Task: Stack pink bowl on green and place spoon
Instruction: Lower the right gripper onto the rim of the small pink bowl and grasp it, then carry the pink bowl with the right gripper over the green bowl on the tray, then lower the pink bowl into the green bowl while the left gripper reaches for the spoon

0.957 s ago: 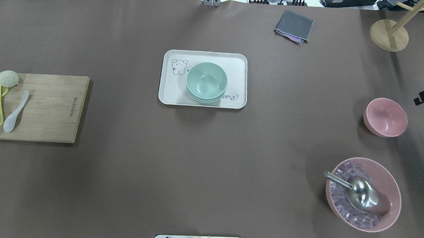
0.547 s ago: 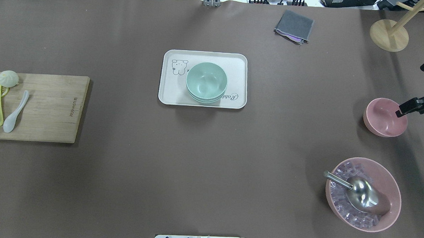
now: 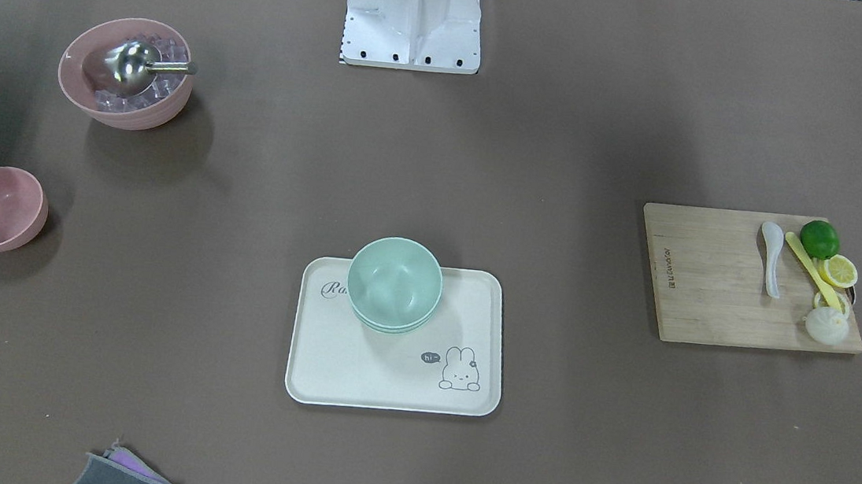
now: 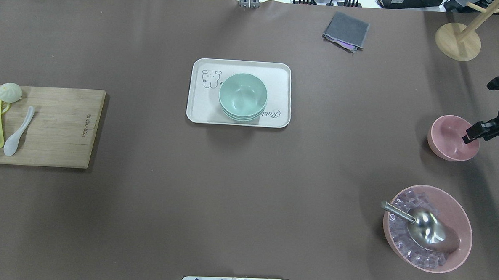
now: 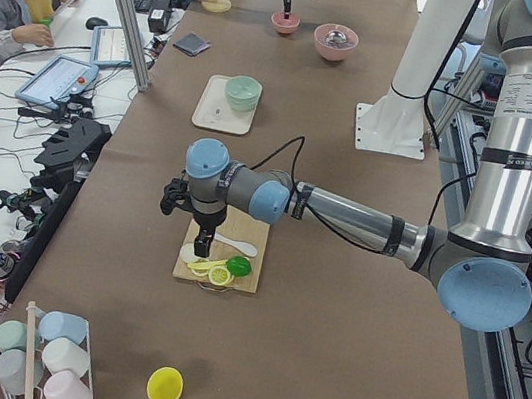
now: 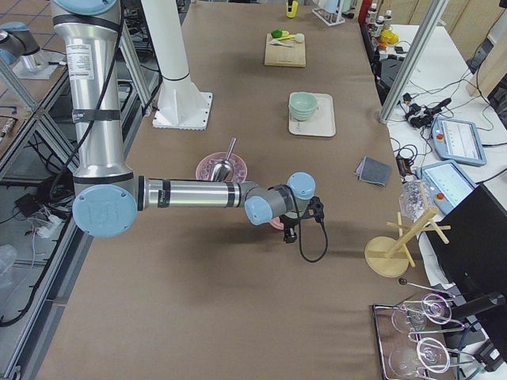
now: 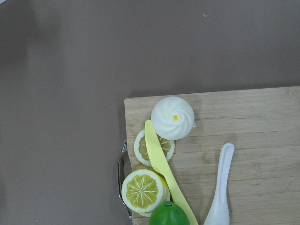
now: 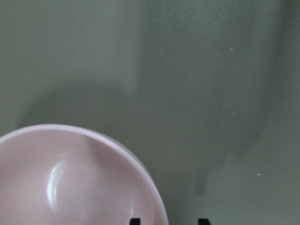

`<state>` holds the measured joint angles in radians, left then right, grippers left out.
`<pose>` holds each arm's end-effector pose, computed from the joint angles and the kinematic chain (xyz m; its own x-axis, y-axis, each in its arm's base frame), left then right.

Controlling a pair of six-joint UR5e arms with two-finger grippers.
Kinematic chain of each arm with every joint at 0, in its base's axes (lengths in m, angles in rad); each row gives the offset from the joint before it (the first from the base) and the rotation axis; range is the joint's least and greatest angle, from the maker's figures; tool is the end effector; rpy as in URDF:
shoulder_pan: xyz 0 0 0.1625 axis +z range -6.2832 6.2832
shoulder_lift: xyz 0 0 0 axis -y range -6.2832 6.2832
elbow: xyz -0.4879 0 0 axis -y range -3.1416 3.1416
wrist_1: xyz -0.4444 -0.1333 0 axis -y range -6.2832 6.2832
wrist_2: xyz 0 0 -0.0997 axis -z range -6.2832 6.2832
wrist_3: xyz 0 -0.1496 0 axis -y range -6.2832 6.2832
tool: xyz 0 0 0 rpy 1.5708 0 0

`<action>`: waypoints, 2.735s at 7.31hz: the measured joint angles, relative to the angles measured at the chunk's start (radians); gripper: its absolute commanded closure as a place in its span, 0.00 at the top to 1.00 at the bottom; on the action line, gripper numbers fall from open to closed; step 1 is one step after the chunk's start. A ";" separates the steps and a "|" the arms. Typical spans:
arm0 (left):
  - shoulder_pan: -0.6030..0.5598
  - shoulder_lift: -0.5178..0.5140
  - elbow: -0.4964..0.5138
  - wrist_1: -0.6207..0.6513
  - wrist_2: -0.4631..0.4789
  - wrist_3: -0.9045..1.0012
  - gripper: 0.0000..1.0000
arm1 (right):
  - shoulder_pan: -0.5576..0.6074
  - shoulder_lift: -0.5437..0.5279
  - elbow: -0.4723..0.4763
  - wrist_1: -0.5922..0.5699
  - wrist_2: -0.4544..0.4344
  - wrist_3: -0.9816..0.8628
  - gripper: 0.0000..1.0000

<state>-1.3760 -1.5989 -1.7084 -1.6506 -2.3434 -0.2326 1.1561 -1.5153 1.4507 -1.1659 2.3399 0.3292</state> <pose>0.0829 -0.5695 0.6566 0.6950 0.0775 -0.7149 -0.0283 0.9964 0.0804 -0.2151 -0.5613 0.7464 0.6566 -0.1961 0.7283 0.1770 0.9787 0.1039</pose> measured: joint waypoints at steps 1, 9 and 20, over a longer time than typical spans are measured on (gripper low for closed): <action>0.001 -0.001 -0.001 -0.001 0.000 0.000 0.98 | 0.000 0.004 -0.002 0.000 0.003 0.000 0.00; 0.112 -0.045 0.002 -0.001 0.001 -0.027 0.98 | -0.243 0.457 0.113 -0.013 0.015 0.936 0.00; 0.327 -0.082 0.079 -0.096 0.107 -0.109 0.90 | -0.449 0.705 -0.014 -0.013 -0.245 1.194 1.00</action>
<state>-1.0494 -1.6809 -1.6293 -1.7463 -2.2359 -0.3416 0.7074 -0.8102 1.4370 -1.1789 2.0944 1.5236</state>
